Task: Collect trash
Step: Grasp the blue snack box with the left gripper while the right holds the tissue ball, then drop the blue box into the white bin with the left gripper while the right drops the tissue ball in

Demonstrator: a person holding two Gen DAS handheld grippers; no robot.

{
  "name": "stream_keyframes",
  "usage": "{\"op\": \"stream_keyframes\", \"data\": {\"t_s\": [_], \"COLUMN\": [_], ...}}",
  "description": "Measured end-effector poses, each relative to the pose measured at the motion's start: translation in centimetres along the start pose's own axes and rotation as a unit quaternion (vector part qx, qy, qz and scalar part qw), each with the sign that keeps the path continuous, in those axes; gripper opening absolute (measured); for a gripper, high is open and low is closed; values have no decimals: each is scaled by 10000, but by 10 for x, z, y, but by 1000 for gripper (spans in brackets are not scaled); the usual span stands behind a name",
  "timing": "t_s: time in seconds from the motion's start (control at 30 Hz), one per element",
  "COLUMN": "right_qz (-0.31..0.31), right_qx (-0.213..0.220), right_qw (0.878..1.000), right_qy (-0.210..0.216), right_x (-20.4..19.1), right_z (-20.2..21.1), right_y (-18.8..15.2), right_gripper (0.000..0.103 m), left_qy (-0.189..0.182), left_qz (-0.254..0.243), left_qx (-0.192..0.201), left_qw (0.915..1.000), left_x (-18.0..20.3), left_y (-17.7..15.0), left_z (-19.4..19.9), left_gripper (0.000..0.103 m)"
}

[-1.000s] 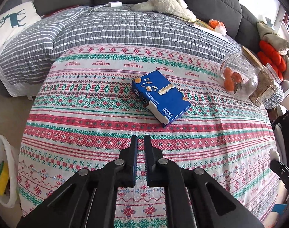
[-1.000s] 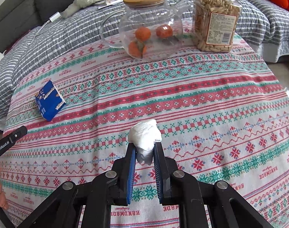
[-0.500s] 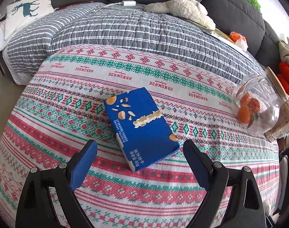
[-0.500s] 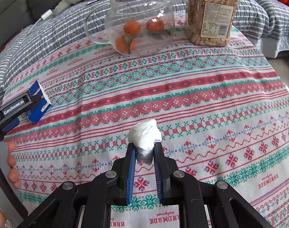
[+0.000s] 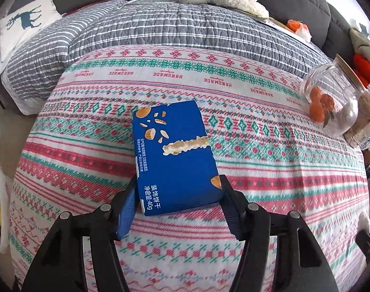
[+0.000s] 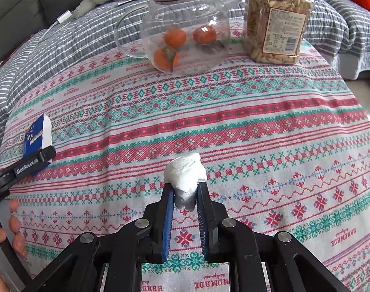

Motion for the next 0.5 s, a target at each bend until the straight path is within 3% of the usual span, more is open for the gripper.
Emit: {"op": "stream_keyframes", "data": {"t_s": [0.5], "right_qz": [658], "right_qx": [433], "right_qw": [9968], "right_qy": [135], "right_x": [-68], "right_z": [58], "right_y": [-29], "right_gripper": [17], "left_qy": [-347], "left_qz": [-250], "left_qx": [169], "left_qw": [9989], "left_x": [-85], "left_y": [-56], "left_z": [112], "left_gripper": [65]}}
Point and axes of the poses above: each gripper's, at about its wrist camera, not at the fingertips, and z roughly against the way its jaws point, x to its right, y to its top, the point moved 4 cm from there along -z, roughly the way its jaws point, and after that the axes turned 10 degrees about -y, right-handed, at the moved point
